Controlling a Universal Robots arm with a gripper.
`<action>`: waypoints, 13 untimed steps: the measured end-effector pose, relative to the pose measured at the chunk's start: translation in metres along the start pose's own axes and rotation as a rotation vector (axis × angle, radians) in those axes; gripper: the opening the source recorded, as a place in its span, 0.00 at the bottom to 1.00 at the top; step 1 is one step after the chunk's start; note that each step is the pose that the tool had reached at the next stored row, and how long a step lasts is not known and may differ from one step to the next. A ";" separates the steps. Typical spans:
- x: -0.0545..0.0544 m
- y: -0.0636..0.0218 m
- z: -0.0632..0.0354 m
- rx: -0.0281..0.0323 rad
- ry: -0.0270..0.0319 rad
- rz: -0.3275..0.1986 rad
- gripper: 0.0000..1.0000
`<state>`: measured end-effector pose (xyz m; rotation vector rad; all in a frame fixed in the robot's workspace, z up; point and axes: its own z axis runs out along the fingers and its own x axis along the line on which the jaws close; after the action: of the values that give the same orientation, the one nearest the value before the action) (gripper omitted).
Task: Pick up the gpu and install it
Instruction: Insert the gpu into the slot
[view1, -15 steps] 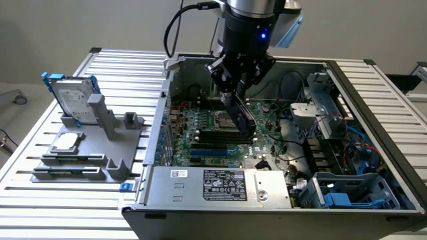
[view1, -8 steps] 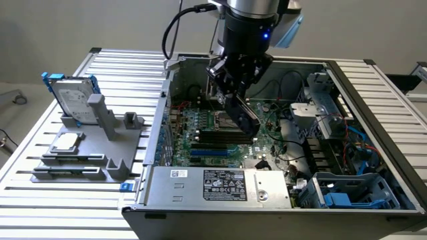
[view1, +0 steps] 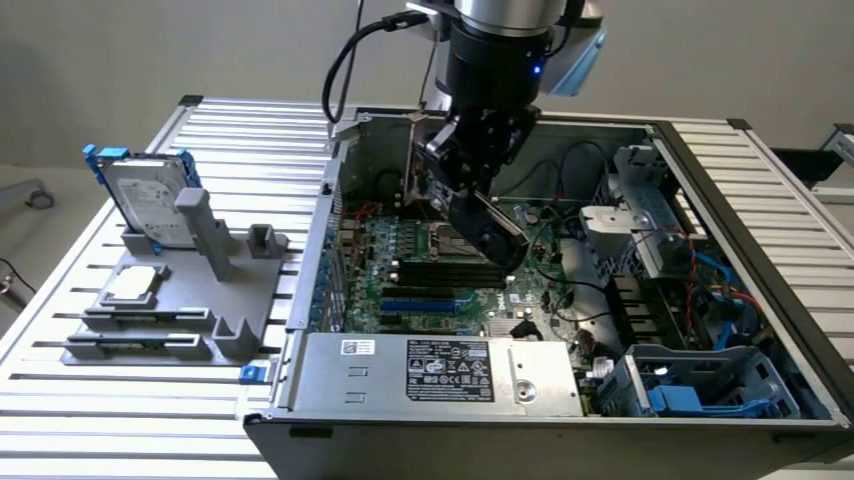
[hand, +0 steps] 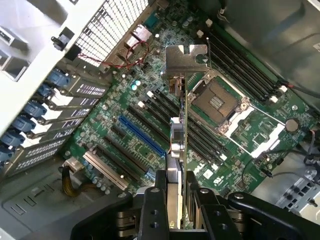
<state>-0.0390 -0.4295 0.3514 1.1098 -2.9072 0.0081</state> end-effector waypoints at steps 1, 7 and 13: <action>0.000 0.0000 0.0000 0.0007 0.0002 -0.018 0.26; 0.000 0.0000 0.0000 0.0057 0.0012 -0.127 0.26; 0.000 0.0000 0.0000 0.0226 0.0057 -0.229 0.26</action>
<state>-0.0390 -0.4295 0.3514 1.4367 -2.7628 0.0388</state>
